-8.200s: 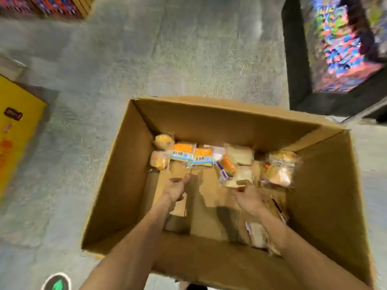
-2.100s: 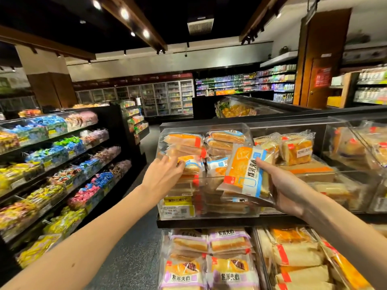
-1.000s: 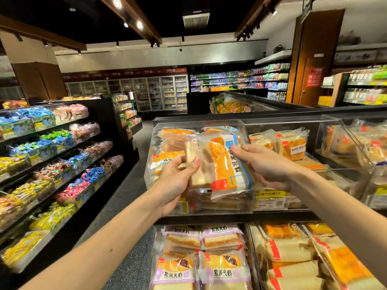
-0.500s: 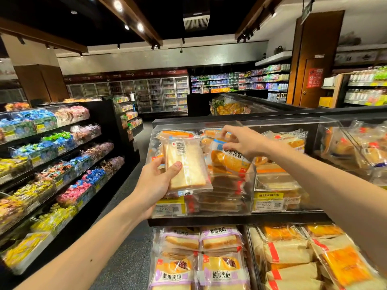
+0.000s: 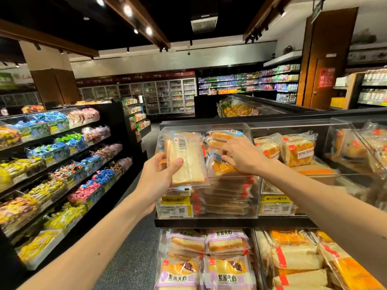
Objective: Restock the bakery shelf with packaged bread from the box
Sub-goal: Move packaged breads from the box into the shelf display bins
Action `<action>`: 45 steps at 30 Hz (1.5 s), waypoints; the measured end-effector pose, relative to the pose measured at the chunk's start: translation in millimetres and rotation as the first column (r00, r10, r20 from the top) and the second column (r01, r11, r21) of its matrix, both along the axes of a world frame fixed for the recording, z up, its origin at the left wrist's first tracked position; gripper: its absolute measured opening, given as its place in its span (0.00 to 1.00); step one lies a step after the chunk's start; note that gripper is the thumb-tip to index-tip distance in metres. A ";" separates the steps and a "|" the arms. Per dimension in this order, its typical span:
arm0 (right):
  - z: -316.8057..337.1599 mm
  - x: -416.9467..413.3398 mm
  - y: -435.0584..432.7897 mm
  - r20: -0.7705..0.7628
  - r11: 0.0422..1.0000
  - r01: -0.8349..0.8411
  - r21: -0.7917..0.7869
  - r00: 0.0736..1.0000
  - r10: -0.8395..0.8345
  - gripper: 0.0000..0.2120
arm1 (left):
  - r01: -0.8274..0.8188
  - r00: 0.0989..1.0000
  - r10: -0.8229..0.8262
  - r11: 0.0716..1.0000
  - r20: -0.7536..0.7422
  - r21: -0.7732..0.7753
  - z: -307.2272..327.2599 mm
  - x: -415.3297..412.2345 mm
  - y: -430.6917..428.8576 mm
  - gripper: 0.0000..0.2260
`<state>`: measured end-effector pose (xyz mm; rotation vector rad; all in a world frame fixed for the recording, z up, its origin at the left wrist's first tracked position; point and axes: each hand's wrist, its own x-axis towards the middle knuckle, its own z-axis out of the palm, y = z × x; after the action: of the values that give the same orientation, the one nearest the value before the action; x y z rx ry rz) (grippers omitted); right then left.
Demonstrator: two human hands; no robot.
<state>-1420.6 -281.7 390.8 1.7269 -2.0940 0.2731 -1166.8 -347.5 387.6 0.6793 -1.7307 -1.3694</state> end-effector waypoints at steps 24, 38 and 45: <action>-17.1 -14.2 62.2 0.411 0.941 0.215 -0.259 0.907 -0.095 0.17 | 0.286 0.896 0.422 -0.317 0.136 -0.904 -9.2 -136.6 -29.7 0.17; -32.6 20.2 88.9 0.448 0.897 0.310 -0.315 0.882 -0.147 0.23 | 0.282 0.908 0.317 0.024 0.275 -0.959 -16.4 -90.0 -11.1 0.13; -47.0 124.5 91.4 0.295 0.895 0.034 -0.445 0.949 0.111 0.11 | 0.196 0.914 0.283 0.321 0.292 -0.926 -4.5 19.7 3.1 0.08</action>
<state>-1296.1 -190.3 343.7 1.5162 -1.9908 1.0187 -1147.1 -344.4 383.1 0.2777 -2.4119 0.1010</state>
